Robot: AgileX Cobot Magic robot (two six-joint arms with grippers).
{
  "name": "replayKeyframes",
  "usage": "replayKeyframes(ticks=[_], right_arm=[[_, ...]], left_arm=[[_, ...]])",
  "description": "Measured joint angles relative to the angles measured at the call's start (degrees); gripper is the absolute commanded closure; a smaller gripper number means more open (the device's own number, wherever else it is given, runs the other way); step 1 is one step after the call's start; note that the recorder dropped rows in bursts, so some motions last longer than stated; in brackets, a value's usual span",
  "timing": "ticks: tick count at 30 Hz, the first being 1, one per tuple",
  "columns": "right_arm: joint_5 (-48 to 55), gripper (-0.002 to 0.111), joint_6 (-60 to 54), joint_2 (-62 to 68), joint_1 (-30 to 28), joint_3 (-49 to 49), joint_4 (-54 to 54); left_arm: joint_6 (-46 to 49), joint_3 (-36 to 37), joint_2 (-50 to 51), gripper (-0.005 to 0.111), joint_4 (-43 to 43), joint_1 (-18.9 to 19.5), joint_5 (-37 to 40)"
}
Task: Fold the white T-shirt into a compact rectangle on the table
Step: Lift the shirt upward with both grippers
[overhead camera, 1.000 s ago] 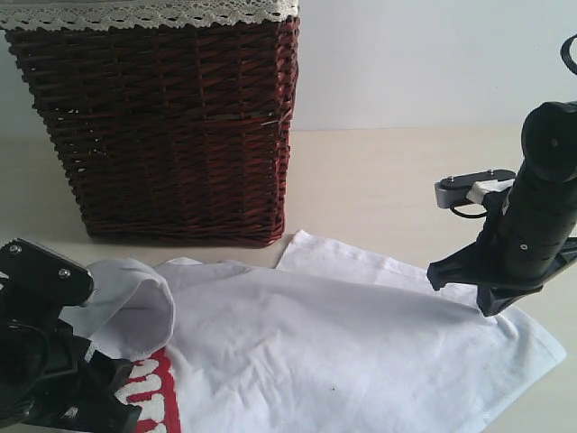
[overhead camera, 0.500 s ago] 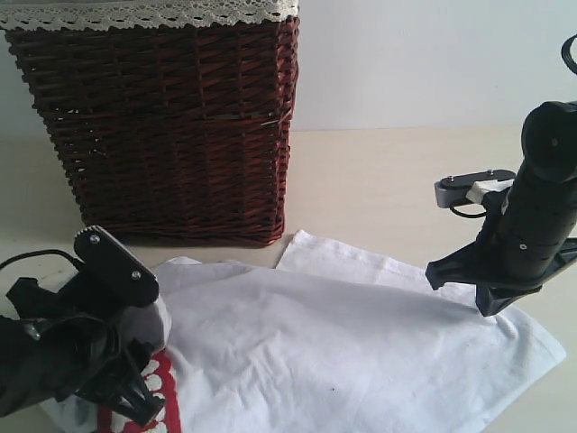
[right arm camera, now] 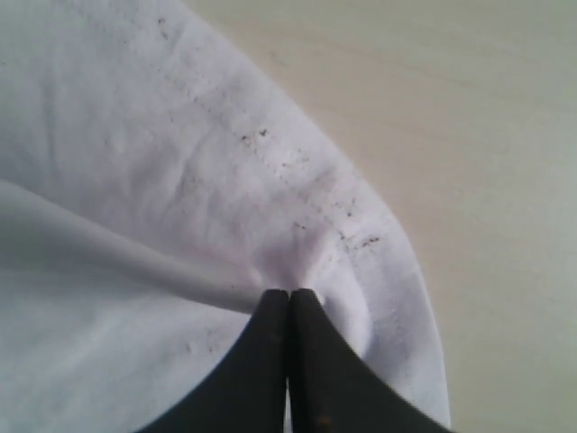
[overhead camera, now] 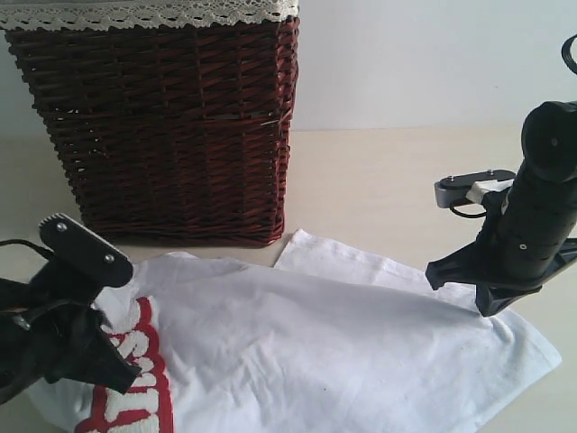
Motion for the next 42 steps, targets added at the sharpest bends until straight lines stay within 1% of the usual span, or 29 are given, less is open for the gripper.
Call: replayKeyframes(ticks=[4,5,8,10,11,12,13,14,15,16,18,20,22,23,26,27,29,31,35,42], right_arm=[[0.0,0.108,0.0,0.0,0.0,0.0,0.0],[0.0,0.108,0.0,0.0,0.0,0.0,0.0],[0.0,0.108,0.0,0.0,0.0,0.0,0.0],[0.0,0.108,0.0,-0.1,0.0,-0.2,0.0],[0.0,0.108,0.0,-0.3,0.0,-0.4,0.0],[0.0,0.108,-0.2,-0.8,0.0,-0.9,0.0],[-0.1,0.108,-1.0,-1.6,0.0,-1.2,0.0],[-0.5,0.108,-2.4,-3.6,0.0,-1.5,0.9],[-0.7,0.106,-3.1,-4.5,0.0,-1.5,1.6],[-1.0,0.104,-4.9,-7.3,0.0,-1.5,3.4],[-1.5,0.093,-8.6,-12.4,0.0,-1.5,6.8],[-2.1,0.083,-13.7,-18.2,0.0,-1.5,11.7],[-2.3,0.075,-22.6,-24.6,0.0,-1.5,21.3],[-1.4,0.072,-29.2,-28.2,0.0,-1.5,28.2],[6.0,0.063,-46.5,-36.4,0.1,-1.5,47.1],[8.7,0.061,-52.3,-38.2,0.9,-1.5,51.9],[10.9,0.06,-56.7,-39.9,2.5,-1.5,56.2],[12.3,0.059,-58.4,-40.9,4.4,-1.5,58.1],[11.6,0.059,-58.6,-40.9,9.1,0.0,56.8],[3.0,0.044,-63.1,-38.0,17.6,6.3,51.2]], left_arm=[[0.5,0.5,-6.7,0.107,-2.3,0.0,-2.9],[0.8,1.2,-10.5,0.107,-4.0,0.0,-5.8],[0.9,1.9,-15.7,0.107,-6.3,0.0,-10.8],[0.9,2.1,-19.9,0.107,-6.8,0.0,-10.7],[0.9,2.1,-22.3,0.107,-7.1,0.0,-8.7],[0.9,2.1,-25.8,0.107,-7.1,0.0,-3.8],[0.9,2.1,-29.3,0.107,-7.1,0.0,2.4],[0.9,1.5,-33.4,0.107,-6.8,0.0,10.6],[0.9,1.0,-35.5,0.107,-6.7,0.0,14.5],[0.9,-0.2,-39.3,0.107,-6.4,0.0,20.3],[0.8,-2.9,-43.8,0.107,-6.3,0.0,23.4],[0.7,-6.7,-47.2,0.107,-6.9,0.0,24.4],[0.5,-9.9,-48.5,0.107,-7.3,0.0,25.6],[0.5,-11.3,-48.6,0.107,-7.5,0.0,26.4],[0.2,-13.6,-47.0,0.107,-7.6,0.0,28.6],[-0.2,-14.0,-45.9,0.107,-7.7,0.0,29.0],[-0.4,-14.9,-43.9,0.107,-7.9,0.0,29.7],[-0.4,-15.6,-41.9,0.107,-7.9,0.0,30.8],[-0.5,-17.0,-38.0,0.107,-8.0,0.0,33.2],[-0.6,-20.1,-36.1,0.107,-6.4,0.0,33.5]])
